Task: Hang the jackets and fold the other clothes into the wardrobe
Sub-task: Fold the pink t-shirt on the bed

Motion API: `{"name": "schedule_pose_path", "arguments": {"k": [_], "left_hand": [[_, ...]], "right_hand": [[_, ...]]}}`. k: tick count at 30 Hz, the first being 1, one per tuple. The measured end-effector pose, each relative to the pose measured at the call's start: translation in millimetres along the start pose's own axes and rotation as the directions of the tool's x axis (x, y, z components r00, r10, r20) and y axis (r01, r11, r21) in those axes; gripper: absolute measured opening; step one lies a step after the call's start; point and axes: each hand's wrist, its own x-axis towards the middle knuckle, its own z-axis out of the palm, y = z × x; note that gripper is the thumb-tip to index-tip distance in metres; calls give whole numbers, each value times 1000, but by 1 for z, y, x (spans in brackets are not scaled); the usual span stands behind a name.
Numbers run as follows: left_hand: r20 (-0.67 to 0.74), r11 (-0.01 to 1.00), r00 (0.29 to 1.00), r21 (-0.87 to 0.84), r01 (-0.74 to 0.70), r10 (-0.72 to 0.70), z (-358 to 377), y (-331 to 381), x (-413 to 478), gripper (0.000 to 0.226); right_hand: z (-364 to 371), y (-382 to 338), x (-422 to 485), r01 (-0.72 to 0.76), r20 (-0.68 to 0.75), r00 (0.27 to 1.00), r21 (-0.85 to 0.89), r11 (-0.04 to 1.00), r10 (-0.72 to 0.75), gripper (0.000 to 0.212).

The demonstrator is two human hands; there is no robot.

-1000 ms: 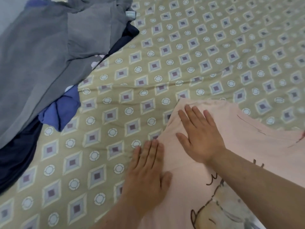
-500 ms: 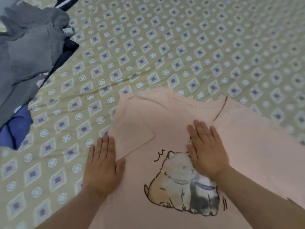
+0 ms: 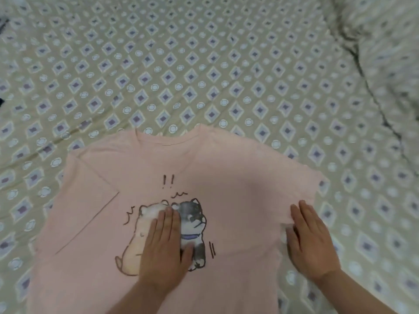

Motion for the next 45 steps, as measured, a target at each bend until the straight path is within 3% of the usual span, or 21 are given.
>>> {"name": "schedule_pose_path", "arguments": {"k": [3,5,7,10,12,15,20,22,25,26,28,29,30,32,34,36,39,41,43,45], "left_hand": [[0,996,996,-21,-85,85,0,20,25,81],[-14,986,986,-18,-168,168,-1,40,47,79],[-26,972,971,-13,-236,236,-4,61,76,77],[-6,939,944,-106,-328,330,-14,110,129,74],[-24,925,942,-184,-333,334,-30,144,167,70],[-34,905,934,-236,-354,356,-54,200,221,45],[389,924,839,-203,-323,379,-76,264,258,34],[498,936,803,-288,-202,327,-80,272,260,19],[626,845,741,-511,155,243,-86,271,262,14],[646,778,730,-570,265,225,-87,266,262,13],[636,522,733,-721,455,241,-92,249,260,16],[615,373,744,-775,510,261,-96,239,259,18],[587,258,763,-808,530,271,-101,226,258,19],[546,144,796,-837,527,261,-107,201,257,20],[520,165,828,-854,494,211,-109,170,253,28],[479,262,861,-864,430,167,-107,137,246,22],[405,420,911,-843,336,83,-95,95,228,16],[369,425,929,-843,329,12,-90,76,215,17],[356,437,934,-837,329,-21,-89,74,203,45],[371,563,929,-764,317,-20,-88,89,191,67]], "right_hand": [[-7,16,-2,-251,58,968,265,931,245,48],[-15,14,0,-351,-10,916,461,815,401,13],[-19,7,6,-452,22,820,637,624,571,22],[-21,5,15,-593,221,661,740,319,717,43],[-22,2,20,-627,336,612,758,181,716,51],[-25,-4,25,-646,459,623,758,87,633,44],[-32,-18,23,-701,649,589,707,-94,482,19],[-37,-26,23,-664,701,570,700,-262,430,10],[-38,-41,21,-541,725,576,684,-489,378,11],[-37,-47,19,-489,716,596,683,-542,364,14],[-33,-61,16,-405,663,656,712,-574,360,13],[-30,-67,15,-381,611,689,763,-522,390,14],[-25,-75,13,-402,541,726,835,-376,424,14],[-14,-88,8,-442,362,813,894,79,456,7],[0,-102,0,-363,187,911,787,499,368,12],[9,-110,-8,-222,36,966,619,754,254,16],[17,-115,-18,-113,-75,984,427,897,160,31],[18,-119,-24,-124,-79,983,370,921,165,27],[19,-120,-30,-136,-80,981,352,926,174,36],[24,-116,-34,-115,-112,981,319,941,158,44]]}}
